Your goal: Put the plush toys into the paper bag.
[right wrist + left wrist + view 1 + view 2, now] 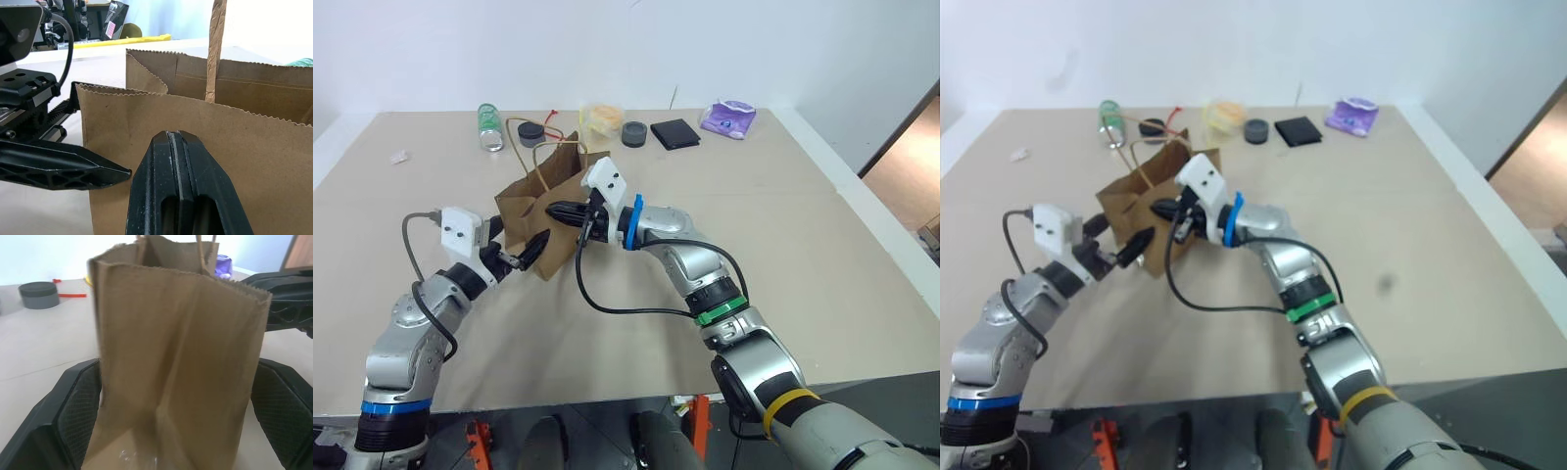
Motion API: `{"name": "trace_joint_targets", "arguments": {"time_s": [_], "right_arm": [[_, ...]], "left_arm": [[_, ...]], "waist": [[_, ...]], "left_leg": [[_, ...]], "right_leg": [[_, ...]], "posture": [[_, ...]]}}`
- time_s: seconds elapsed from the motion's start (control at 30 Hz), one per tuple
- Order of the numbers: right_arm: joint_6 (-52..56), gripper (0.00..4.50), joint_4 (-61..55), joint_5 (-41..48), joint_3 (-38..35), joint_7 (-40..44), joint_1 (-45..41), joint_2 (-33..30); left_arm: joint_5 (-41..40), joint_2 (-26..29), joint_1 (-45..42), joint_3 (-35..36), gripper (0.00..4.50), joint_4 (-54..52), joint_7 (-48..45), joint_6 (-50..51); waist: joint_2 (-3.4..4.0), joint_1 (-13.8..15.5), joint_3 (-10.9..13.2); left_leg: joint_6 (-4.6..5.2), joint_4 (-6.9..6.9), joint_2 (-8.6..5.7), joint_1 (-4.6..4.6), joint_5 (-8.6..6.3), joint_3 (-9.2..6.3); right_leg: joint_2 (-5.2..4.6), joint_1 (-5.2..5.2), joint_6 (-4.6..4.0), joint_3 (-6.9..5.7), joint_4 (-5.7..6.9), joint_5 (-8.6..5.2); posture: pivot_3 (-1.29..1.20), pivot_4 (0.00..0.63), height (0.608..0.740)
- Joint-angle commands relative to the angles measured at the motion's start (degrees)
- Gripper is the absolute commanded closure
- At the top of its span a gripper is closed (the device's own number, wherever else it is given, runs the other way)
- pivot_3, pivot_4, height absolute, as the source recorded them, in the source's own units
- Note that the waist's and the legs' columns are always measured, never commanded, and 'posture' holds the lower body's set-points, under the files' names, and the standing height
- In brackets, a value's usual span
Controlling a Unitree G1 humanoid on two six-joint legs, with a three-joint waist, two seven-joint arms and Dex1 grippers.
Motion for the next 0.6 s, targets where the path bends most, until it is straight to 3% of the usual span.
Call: {"name": "trace_joint_targets", "arguments": {"time_s": [0.03, 0.17, 0.33, 0.47, 0.6], "right_arm": [[-0.44, 4.5, -2.71, 0.24, -0.82, 0.41, -1.2, 0.22], [-0.23, 4.5, -3.42, 0.37, -0.76, 0.61, -0.84, 0.11], [-0.21, 4.5, -3.81, 0.32, -0.74, 0.85, -0.61, -0.16], [0.52, 4.5, -6.89, 3.33, -3.07, 2.98, 0.1, -1.69], [14.28, 4.5, -17.16, 20.15, -13.5, 11.44, 0.37, -9.83]], "left_arm": [[0.9, -0.18, -1.39, 0.06, 0.55, 0.31, -0.52, -1.68], [0.87, -0.38, -1.92, 0.33, 2.08, 1.03, -0.7, -1.68], [0.55, -0.25, -2.17, 0.8, 4.39, 1.44, -1.42, -1.55], [-0.55, -0.26, -2.86, 1.74, 4.45, 1.93, -2.14, -1.9], [-4.14, 0.46, -3.1, 2.22, 4.45, 0.5, -7.05, -2.52]], "waist": [[0.0, 0.0, 0.0], [0.0, 0.01, 0.0], [0.0, 0.0, 0.0], [0.0, 0.01, 0.0], [0.0, 0.6, 0.02]], "left_leg": [[0.0, 0.0, 0.0, 0.0, 0.0, 0.0], [0.0, 0.0, 0.0, 0.0, 0.0, 0.0], [0.0, 0.0, 0.0, 0.0, 0.0, 0.0], [0.0, 0.0, 0.0, -0.01, 0.0, -0.01], [0.0, 0.01, -0.02, -0.11, 0.0, -0.05]], "right_leg": [[0.0, 0.0, 0.0, 0.0, 0.0, 0.0], [0.0, 0.01, 0.0, 0.0, 0.0, 0.0], [0.0, 0.0, 0.0, 0.0, 0.0, 0.0], [0.0, 0.0, 0.0, 0.0, 0.0, 0.0], [-0.03, 0.0, 0.07, -0.02, 0.0, -0.04]], "posture": [[0.0, 0.15, 0.74], [0.0, 0.15, 0.74], [0.0, 0.15, 0.74], [0.0, 0.15, 0.74], [0.0, 0.15, 0.74]]}}
